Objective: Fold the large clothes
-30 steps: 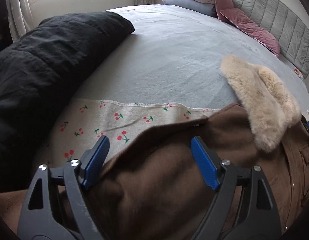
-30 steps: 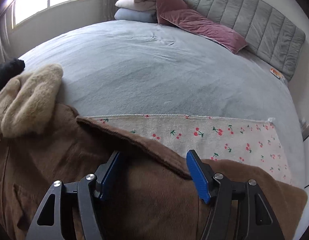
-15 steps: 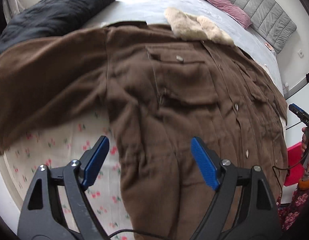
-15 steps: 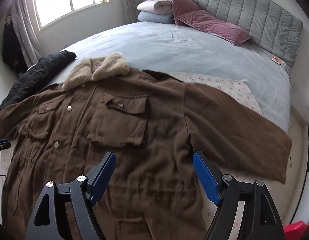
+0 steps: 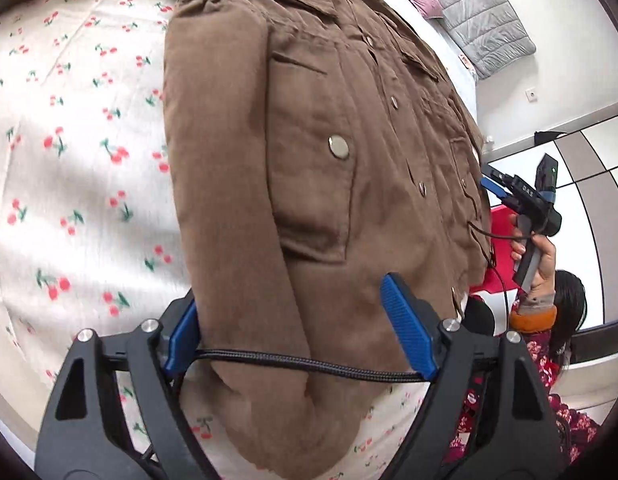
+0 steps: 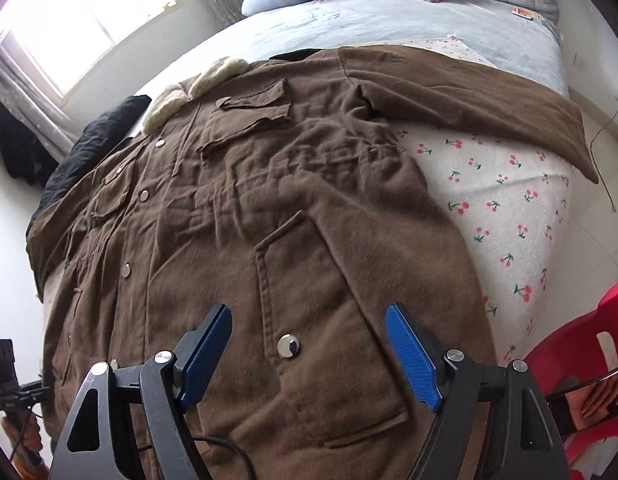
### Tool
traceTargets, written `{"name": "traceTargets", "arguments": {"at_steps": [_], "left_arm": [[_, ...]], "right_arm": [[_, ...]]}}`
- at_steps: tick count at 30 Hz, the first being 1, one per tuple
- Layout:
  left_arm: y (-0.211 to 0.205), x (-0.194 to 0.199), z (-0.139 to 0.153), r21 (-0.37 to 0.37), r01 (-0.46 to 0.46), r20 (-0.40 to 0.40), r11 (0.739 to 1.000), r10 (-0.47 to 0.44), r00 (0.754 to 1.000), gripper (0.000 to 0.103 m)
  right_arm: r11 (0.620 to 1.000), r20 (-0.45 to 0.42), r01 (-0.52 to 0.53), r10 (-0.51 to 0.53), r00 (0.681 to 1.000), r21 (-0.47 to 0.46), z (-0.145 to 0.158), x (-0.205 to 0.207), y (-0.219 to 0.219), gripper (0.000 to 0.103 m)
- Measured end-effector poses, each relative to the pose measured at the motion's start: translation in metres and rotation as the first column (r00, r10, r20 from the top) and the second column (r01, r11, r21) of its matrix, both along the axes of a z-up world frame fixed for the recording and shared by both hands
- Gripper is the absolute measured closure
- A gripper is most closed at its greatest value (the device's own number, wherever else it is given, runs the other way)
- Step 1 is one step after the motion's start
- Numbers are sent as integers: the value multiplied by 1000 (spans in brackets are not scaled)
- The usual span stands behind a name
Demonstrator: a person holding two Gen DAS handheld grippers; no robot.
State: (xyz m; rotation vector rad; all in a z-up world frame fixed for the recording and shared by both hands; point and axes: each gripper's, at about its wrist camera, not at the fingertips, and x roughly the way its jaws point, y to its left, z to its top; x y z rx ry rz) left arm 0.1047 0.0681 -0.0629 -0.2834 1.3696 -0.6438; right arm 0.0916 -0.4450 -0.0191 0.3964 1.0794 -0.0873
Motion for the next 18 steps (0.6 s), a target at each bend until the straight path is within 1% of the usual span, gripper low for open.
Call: {"name": "traceTargets", "arguments": {"at_steps": [2,3,4,5,6,7,8,9,10,11,12,13,14,15,17,18], "left_arm": [[4,-14,1,-8,12,19,1000,-12,1000,21],[5,-18,1,-9,14,26,1000,-13,1000,28],[8,-21,2,12,4,33,1000,-5,999,47],[9,-22,3,38,-14,31,999,13,999,62],[12,-23,5,15,-34,8,999,33,999,82],[17,-24,12,-22,-58,4,998,58,998,85],[18,-29,23,-42,-71,34,997,72,997,86],[20,-34,34,-34,-79,78,996,82,994,86],[21,-37,39,11,-88,108,996,86,990,84],[20,-38,39,95,-97,134,991,84,987,80],[20,-39,33,187,-96,139,978,70,988,71],[21,-38,23,254,-77,116,964,49,992,54],[26,-37,19,252,-83,105,964,58,993,45],[35,-34,21,223,-106,105,969,84,991,36],[54,-25,31,151,-161,125,975,143,982,33],[65,-20,37,124,-197,160,973,176,971,32]], "right_arm": [[1000,10,-26,26,1000,13,-1,-2,14,23],[999,16,-40,40,999,15,0,-3,22,23],[998,21,-57,57,998,14,1,-3,30,23],[997,24,-73,73,997,10,2,-3,38,23],[996,27,-90,90,996,3,4,-3,47,23],[994,32,-109,109,994,-5,8,-3,56,23],[991,41,-130,131,991,-16,13,-4,65,23],[988,53,-154,155,986,-28,17,-5,74,23],[982,66,-183,186,980,-42,23,-7,85,23],[975,73,-213,217,973,-55,26,-8,94,23],[968,75,-239,244,967,-68,28,-9,104,23],[960,73,-267,273,959,-86,29,-9,113,23],[952,69,-288,295,953,-102,30,-9,121,23],[947,64,-302,310,949,-114,30,-8,129,23],[939,54,-319,327,943,-127,29,-6,139,23],[937,49,-325,333,942,-125,28,-4,144,23]]}}
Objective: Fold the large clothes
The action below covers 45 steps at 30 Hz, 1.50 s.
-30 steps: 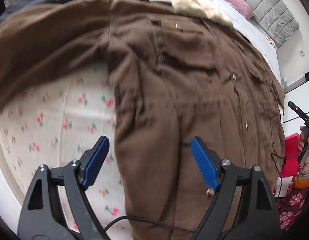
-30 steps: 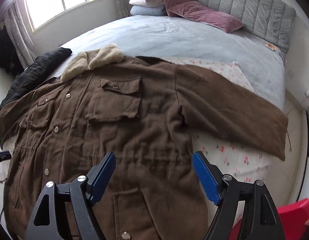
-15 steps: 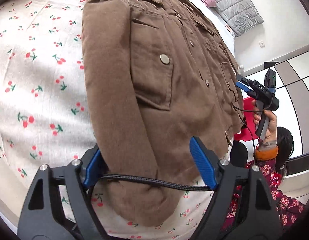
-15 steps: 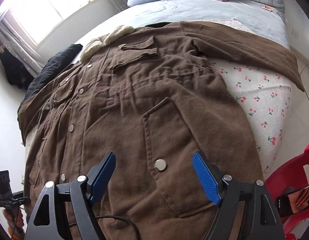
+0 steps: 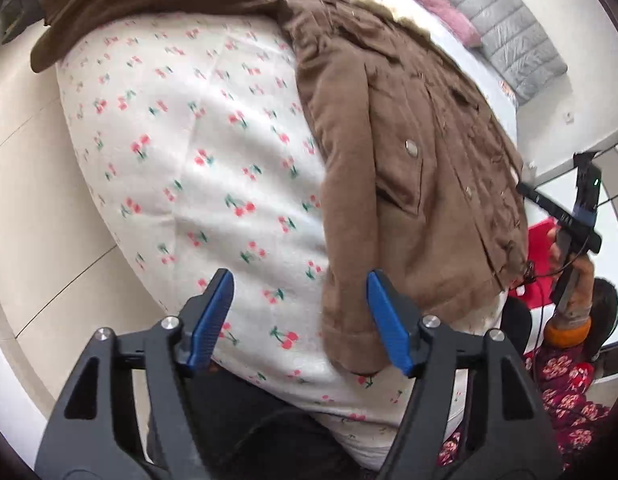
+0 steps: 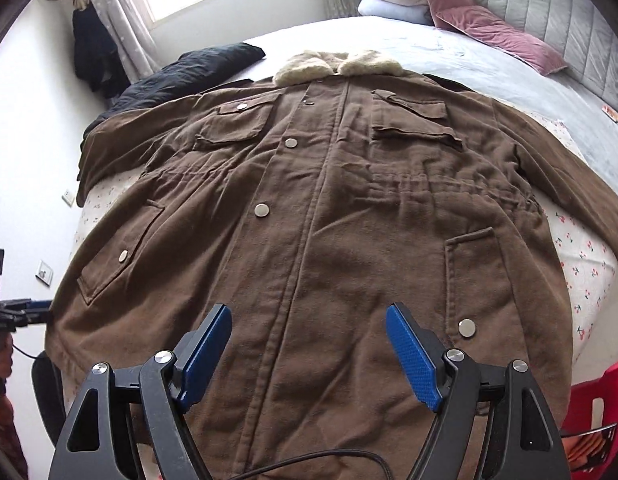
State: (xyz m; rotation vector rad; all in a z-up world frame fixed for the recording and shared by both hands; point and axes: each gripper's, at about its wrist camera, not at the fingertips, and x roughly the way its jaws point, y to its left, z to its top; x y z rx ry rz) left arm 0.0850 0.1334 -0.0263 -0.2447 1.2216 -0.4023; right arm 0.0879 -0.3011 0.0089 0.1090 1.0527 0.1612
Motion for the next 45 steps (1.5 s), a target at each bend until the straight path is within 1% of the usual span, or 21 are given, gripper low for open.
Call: {"name": "traceTargets", "arguments": {"at_steps": [3,6,9,10,12,15,18,22,24,26,28,29,30,31,32,33,35,37,41,43,45], "left_arm": [[41,26,15,16,-151,124,988,148,981,22],[88,57,19,13,-307,200,952,298,933,21],[135,93,16,0,-421,257,907,407,877,21],[149,108,13,-13,-443,263,896,431,863,21],[169,129,5,-46,-450,279,892,444,852,21],[202,156,-6,-76,-472,321,879,469,822,21],[223,188,-23,-95,-480,314,872,484,817,21],[251,219,-48,-117,-500,270,858,512,816,21],[259,231,-60,-167,-498,252,851,525,813,21],[265,242,-71,-238,-494,218,836,542,812,21],[270,250,-79,-323,-487,170,811,556,813,22],[271,253,-82,-374,-475,142,796,556,819,24],[271,255,-83,-417,-459,121,785,548,828,37],[270,255,-83,-454,-443,103,773,540,836,60],[270,254,-81,-453,-459,87,764,550,830,67],[271,250,-78,-437,-491,78,753,576,814,80],[275,239,-69,-459,-514,73,725,607,791,92],[277,223,-50,-467,-534,86,705,637,766,94],[277,203,5,-464,-547,142,696,668,730,96],[270,198,38,-468,-539,166,700,669,724,96],[256,198,72,-461,-524,194,716,658,727,96]], "right_arm": [[1000,-8,-15,15,1000,10,-2,7,11,23],[1000,-19,-24,24,1000,6,-5,12,18,23],[999,-32,-30,30,999,-19,-6,17,24,23],[999,-38,-31,30,999,-29,-7,19,26,23],[998,-48,-27,24,999,-54,-8,24,28,23],[996,-52,-17,13,999,-85,-7,29,32,23],[995,-57,-18,12,998,-100,-8,37,36,23],[991,-91,-39,27,995,-129,-13,50,46,23],[987,-108,-57,41,993,-152,-16,56,51,23],[983,-127,-78,58,990,-165,-22,62,58,23],[980,-146,-90,64,987,-179,-29,69,63,23],[978,-155,-95,66,986,-185,-32,73,67,23],[977,-161,-99,68,985,-188,-35,76,70,23],[976,-166,-102,70,984,-191,-38,79,73,23],[975,-167,-106,73,983,-195,-40,81,76,23],[974,-167,-113,80,983,-198,-41,83,80,23],[972,-163,-131,99,982,-197,-42,86,86,23],[971,-162,-154,124,979,-183,-41,90,92,23],[962,-124,-206,185,975,-179,-29,109,110,23],[960,-96,-228,214,972,-165,-22,121,120,23],[961,-68,-236,228,971,-144,-16,132,127,23]]}}
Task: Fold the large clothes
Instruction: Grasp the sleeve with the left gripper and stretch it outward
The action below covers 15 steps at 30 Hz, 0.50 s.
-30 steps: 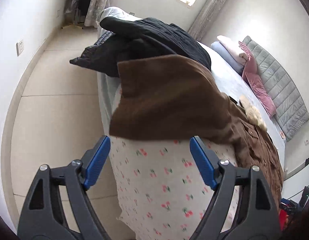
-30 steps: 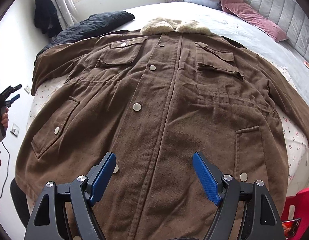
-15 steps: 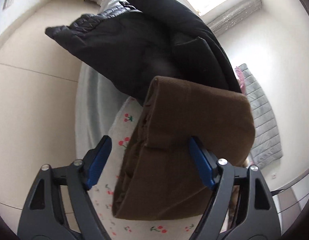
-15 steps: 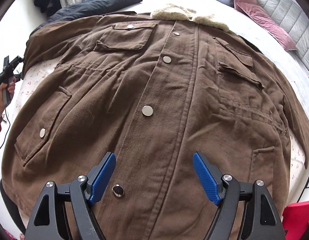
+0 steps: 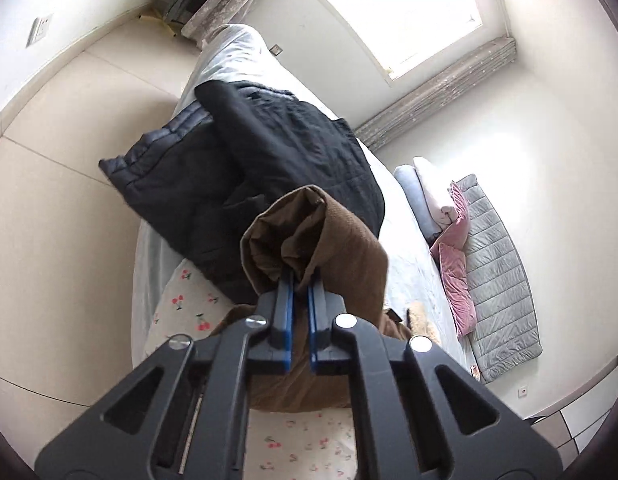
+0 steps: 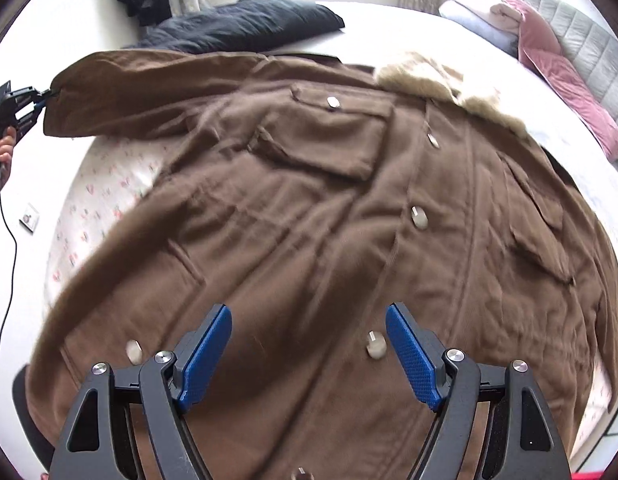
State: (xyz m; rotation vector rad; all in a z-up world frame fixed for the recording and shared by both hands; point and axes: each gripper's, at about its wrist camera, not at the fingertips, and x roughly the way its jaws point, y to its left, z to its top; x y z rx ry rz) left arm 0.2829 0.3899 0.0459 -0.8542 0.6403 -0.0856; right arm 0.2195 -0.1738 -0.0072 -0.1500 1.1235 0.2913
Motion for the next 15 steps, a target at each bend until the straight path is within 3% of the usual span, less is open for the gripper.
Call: {"name": "traceTargets", "arguments": {"at_steps": [9,15], "left_arm": [[-125,23,147,102,126,126,987,-138,982,96],[-248,51,201,199,267,136,943,-296,945,96]], "right_arm": [[985,28,32,-38,999,172,13,24,-10,23],[962,37,104,-117,992,251,15,29,-49,23]]}}
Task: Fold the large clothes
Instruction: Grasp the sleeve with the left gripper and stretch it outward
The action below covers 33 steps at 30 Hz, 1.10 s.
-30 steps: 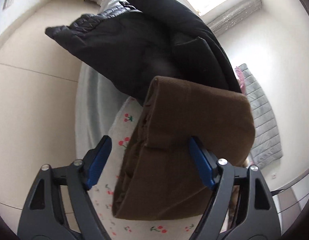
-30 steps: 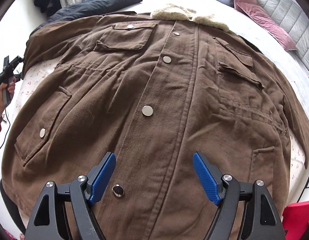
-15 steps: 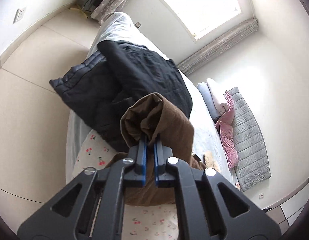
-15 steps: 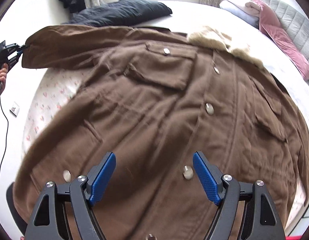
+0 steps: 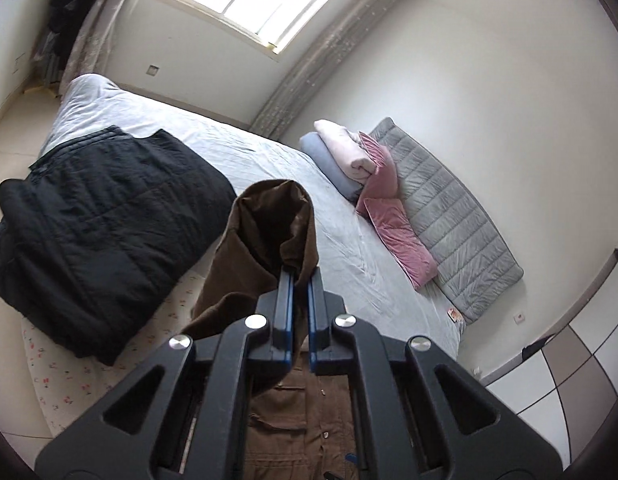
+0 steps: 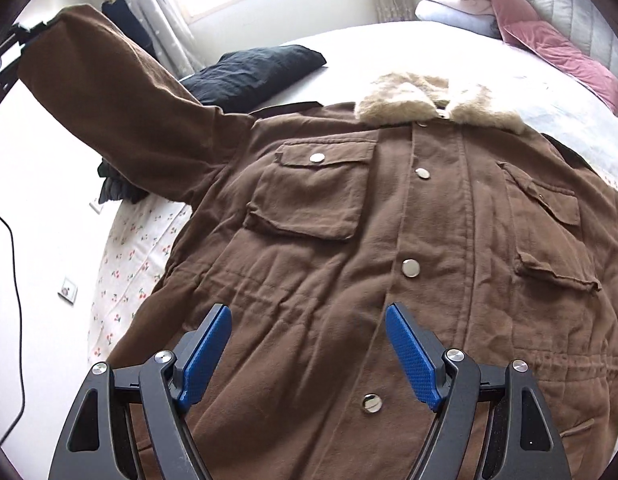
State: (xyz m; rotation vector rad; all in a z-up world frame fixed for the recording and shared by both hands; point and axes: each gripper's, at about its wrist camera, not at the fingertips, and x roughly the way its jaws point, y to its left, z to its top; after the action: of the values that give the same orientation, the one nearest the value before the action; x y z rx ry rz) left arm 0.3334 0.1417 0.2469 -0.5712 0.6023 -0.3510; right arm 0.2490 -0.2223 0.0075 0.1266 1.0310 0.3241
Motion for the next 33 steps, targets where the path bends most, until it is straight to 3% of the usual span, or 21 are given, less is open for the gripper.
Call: {"name": "traceTargets", "arguments": {"at_steps": [3,7,8,10,11,12,13,15,19,24,27,33], "left_arm": [[-69,13,11,51,85,-3,995,-85,996,96],[-154,31,-1,94,220,-43,971,-216,975,96],[-171,32,-6,93,268,-55,959,-264,963,95],[-207,40,-17,72,402,-109,913,-393,913,91],[-217,40,-20,62,424,-130,904,-413,901,88],[-222,39,-20,44,433,-129,900,-424,896,76],[-224,36,-17,29,443,-111,896,-438,892,56],[-219,25,-7,57,448,-48,892,-446,894,46],[-187,24,-13,208,391,-15,896,-397,918,46],[-128,59,-88,277,297,-123,914,-273,954,46],[-92,78,-144,314,243,-197,918,-187,962,46],[-45,106,-229,224,210,-297,952,-139,945,54]], "right_arm": [[999,3,34,-34,999,24,-3,0,-21,23],[995,-9,84,-83,996,47,-9,-1,-48,23],[994,-11,100,-99,995,53,-11,-1,-54,23],[989,-16,130,-129,992,67,-14,-1,-67,23],[986,-20,146,-145,989,75,-15,-1,-74,23],[983,-23,162,-161,987,82,-16,-2,-81,23],[980,-26,176,-174,984,92,-17,-2,-87,23],[976,-32,194,-192,981,102,-19,-4,-99,23],[971,-52,222,-218,975,92,-20,1,-116,23],[963,-68,238,-232,970,122,-14,32,-128,23],[952,-82,250,-239,967,174,-15,63,-133,23],[896,-142,287,-253,957,339,-43,130,-141,33]]}}
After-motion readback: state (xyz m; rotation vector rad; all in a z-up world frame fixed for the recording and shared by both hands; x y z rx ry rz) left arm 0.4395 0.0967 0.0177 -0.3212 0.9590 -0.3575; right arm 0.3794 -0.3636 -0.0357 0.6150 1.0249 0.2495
